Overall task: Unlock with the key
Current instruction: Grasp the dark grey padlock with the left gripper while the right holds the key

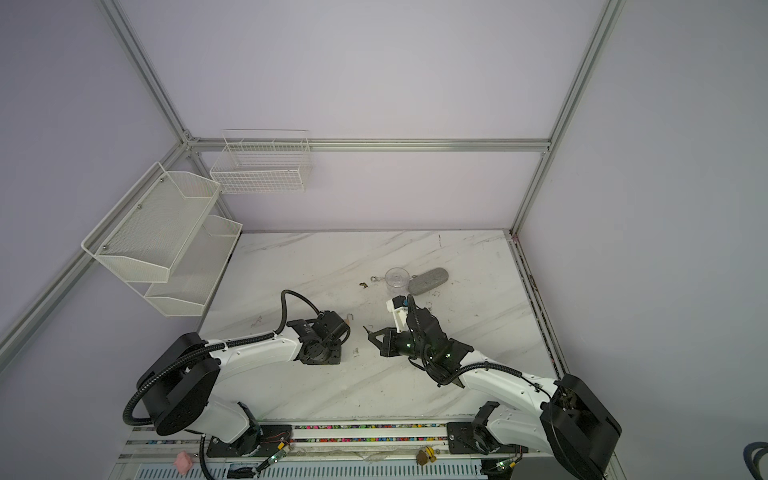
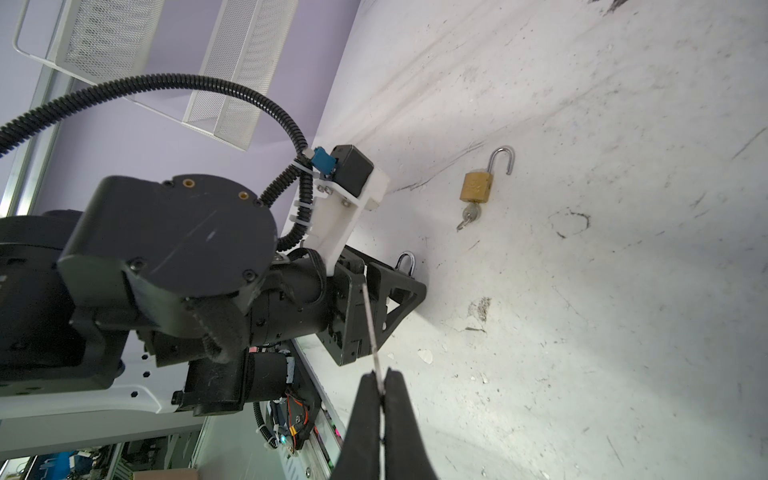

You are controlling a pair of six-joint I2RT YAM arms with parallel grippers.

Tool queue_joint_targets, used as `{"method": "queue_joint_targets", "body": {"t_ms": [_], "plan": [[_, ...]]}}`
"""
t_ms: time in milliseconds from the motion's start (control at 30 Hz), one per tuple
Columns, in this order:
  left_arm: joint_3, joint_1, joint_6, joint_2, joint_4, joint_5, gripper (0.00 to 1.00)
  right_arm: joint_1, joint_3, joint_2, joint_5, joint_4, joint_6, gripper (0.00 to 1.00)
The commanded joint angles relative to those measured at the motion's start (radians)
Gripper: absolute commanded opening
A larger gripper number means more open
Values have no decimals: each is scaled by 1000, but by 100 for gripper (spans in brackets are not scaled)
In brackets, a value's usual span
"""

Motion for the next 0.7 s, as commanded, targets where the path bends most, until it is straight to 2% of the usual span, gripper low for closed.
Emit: {"method": "queue_joint_targets", "body": {"t_ms": [0,200,300,667], "plan": [[25,-11,-23,14,-56,-15,48,-3,0,0,-2,19,-11,0],[-7,-13,-42,1,-66,-30,41,-2,8,14,-6,20,-14,0],[-9,-12,-33,0,-66,-31,31,-2,10,11,-2,23,-13,0],[-3,-12,-46,-85,-65,-43,11,-2,32,1,7,-6,-18,0]]}}
